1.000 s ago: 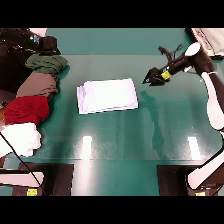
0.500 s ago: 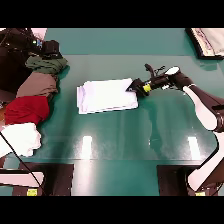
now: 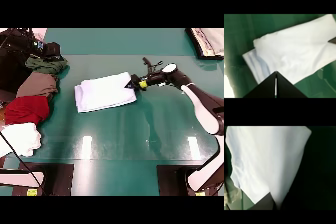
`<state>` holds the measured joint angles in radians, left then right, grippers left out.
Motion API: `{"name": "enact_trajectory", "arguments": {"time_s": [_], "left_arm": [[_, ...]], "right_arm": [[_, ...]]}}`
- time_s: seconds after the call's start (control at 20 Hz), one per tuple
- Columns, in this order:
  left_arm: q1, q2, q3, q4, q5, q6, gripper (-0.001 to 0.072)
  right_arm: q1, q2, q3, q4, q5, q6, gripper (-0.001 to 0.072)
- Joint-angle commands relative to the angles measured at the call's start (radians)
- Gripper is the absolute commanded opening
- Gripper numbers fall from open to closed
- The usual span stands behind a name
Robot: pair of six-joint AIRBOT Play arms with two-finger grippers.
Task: Fold the shirts.
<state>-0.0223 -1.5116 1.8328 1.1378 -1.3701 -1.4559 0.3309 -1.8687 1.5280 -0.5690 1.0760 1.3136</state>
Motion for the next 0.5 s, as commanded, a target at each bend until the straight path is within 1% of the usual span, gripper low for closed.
{"name": "enact_trajectory", "arguments": {"time_s": [0.0,0.2,0.35,0.45], "left_arm": [[-0.025,0.004,0.000,-0.001,-0.022,0.024,0.0024],[-0.100,0.004,0.000,-0.001,0.026,0.024,0.0023],[-0.146,0.004,0.000,-0.003,0.048,0.023,0.0024],[-0.171,0.004,0.000,-0.002,0.058,0.023,0.0024]], "right_arm": [[-0.117,0.153,-0.135,-0.063,-0.086,0.028,0.0012],[-0.414,0.422,-0.377,-0.076,-0.144,0.024,0.0012],[-0.695,0.626,-0.535,-0.153,-0.201,0.029,0.0012],[-0.890,0.730,-0.628,-0.167,-0.242,0.032,0.0012]]}}
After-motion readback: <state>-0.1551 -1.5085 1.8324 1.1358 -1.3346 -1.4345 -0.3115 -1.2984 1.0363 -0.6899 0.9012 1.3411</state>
